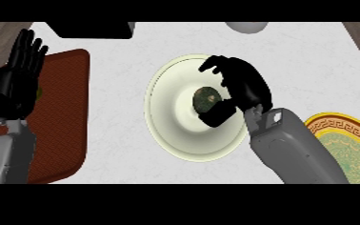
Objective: Pick the squash from the plate and place it in the bowl
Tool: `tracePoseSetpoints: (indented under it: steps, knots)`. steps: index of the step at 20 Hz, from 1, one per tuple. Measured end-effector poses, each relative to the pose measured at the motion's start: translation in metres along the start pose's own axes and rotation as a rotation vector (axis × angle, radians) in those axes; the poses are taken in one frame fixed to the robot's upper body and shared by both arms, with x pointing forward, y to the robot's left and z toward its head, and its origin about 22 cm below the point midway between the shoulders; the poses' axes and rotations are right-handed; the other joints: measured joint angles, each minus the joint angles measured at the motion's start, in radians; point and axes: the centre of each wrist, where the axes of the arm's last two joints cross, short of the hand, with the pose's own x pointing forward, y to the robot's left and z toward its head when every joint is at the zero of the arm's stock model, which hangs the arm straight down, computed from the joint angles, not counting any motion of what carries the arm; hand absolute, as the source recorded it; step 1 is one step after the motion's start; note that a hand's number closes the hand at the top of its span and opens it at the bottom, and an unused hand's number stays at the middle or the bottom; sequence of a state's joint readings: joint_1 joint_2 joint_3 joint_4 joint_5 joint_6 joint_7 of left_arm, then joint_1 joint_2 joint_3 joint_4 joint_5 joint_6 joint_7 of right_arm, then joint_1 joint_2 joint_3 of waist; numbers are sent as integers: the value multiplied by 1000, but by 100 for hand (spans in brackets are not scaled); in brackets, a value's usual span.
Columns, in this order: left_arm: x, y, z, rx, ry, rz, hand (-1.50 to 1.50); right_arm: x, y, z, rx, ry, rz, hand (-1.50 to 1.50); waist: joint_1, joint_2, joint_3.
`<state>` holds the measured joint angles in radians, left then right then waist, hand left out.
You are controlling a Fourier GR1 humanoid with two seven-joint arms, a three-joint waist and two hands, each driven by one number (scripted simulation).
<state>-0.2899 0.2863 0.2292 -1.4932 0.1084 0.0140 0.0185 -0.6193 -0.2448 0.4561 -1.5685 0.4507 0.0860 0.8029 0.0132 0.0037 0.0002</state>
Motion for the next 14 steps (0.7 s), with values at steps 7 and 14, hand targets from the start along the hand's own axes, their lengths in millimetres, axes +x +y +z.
tracePoseSetpoints:
  steps: [7, 14]
  knots:
    - [-7, 3, 7, 4, -3, 2, 0, -9, 22, -20, -86, -75, -258, -150, -2, 0, 0]
    - [-7, 5, 9, 13, 4, 0, 0, -40, -17, -19, -344, -94, -421, -150, -13, -3, 0]
